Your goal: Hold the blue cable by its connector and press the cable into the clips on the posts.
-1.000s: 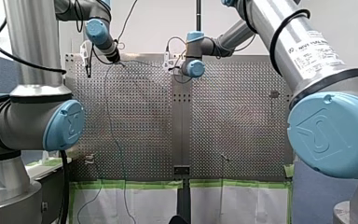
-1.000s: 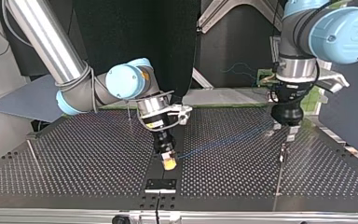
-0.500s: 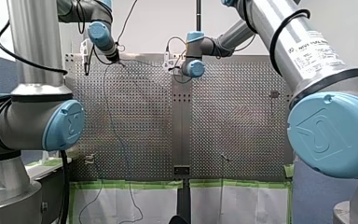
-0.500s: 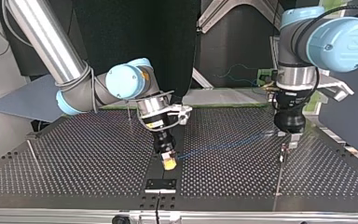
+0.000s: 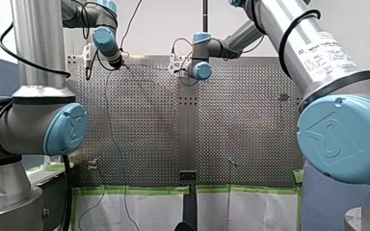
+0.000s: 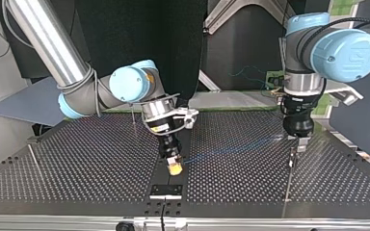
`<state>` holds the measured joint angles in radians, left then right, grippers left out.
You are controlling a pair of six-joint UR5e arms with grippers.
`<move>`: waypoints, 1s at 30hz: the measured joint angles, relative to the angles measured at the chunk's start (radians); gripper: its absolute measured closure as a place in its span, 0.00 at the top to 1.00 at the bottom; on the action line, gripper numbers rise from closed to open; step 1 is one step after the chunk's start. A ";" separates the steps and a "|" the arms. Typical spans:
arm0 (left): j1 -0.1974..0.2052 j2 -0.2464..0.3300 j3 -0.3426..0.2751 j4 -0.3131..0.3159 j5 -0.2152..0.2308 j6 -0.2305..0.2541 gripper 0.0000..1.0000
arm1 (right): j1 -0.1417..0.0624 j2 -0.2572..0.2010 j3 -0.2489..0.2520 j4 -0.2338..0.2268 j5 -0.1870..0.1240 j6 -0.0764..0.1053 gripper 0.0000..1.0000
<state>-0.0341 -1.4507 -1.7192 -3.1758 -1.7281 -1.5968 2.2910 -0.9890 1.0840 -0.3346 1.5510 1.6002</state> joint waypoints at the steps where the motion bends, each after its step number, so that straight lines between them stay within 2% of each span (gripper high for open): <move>1: 0.000 0.001 0.000 0.000 -0.003 0.004 1.00 | 0.000 0.000 0.000 0.000 0.000 0.000 0.00; 7: -0.004 0.003 0.000 -0.001 -0.017 0.020 1.00 | -0.001 0.000 0.000 0.000 0.000 0.000 0.00; 24: -0.011 0.014 0.000 -0.001 -0.025 0.023 1.00 | 0.003 0.001 0.000 0.003 0.000 0.000 0.00; 30: -0.020 0.035 0.000 -0.003 -0.060 0.023 1.00 | 0.003 0.001 0.000 0.003 0.000 0.000 0.00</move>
<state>-0.0538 -1.4159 -1.7192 -3.1786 -1.7881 -1.5738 2.2941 -0.9877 1.0840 -0.3316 1.5510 1.6002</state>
